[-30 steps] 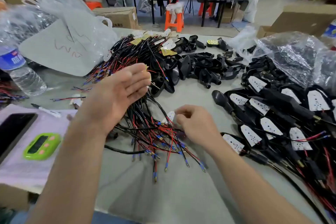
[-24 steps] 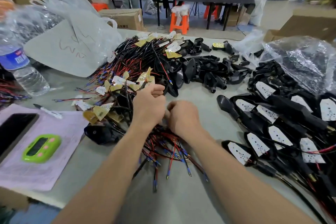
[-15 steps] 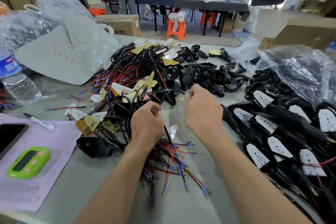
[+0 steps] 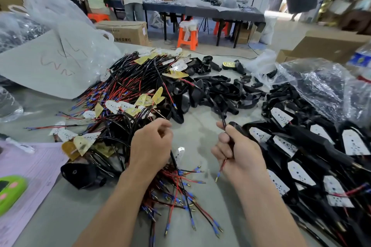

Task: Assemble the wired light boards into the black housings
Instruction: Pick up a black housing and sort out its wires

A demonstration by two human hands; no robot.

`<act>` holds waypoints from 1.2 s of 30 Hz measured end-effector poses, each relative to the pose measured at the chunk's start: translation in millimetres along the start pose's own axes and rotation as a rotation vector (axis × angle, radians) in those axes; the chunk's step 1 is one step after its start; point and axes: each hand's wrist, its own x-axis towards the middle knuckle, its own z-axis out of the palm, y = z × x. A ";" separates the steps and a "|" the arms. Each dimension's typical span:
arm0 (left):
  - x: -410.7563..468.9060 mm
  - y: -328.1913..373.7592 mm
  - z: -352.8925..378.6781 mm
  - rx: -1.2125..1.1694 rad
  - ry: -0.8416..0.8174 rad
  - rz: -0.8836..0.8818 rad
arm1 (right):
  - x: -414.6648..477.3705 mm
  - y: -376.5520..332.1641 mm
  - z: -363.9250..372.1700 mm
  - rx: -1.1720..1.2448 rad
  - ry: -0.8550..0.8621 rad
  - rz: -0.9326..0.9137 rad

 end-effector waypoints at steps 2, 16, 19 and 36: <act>-5.7 7.9 0.1 0.013 -0.016 0.081 | 0.9 -0.8 -2.9 0.153 -0.127 0.104; 39.0 22.1 30.8 0.429 -0.178 0.274 | -5.7 -0.9 -17.2 -0.042 -0.412 -0.015; 39.0 15.6 41.3 0.524 -0.138 0.257 | -8.5 -1.7 -17.6 -0.082 -0.423 -0.015; 30.2 9.3 30.2 0.497 -0.011 0.277 | -11.8 4.6 -11.5 -0.184 -0.430 -0.053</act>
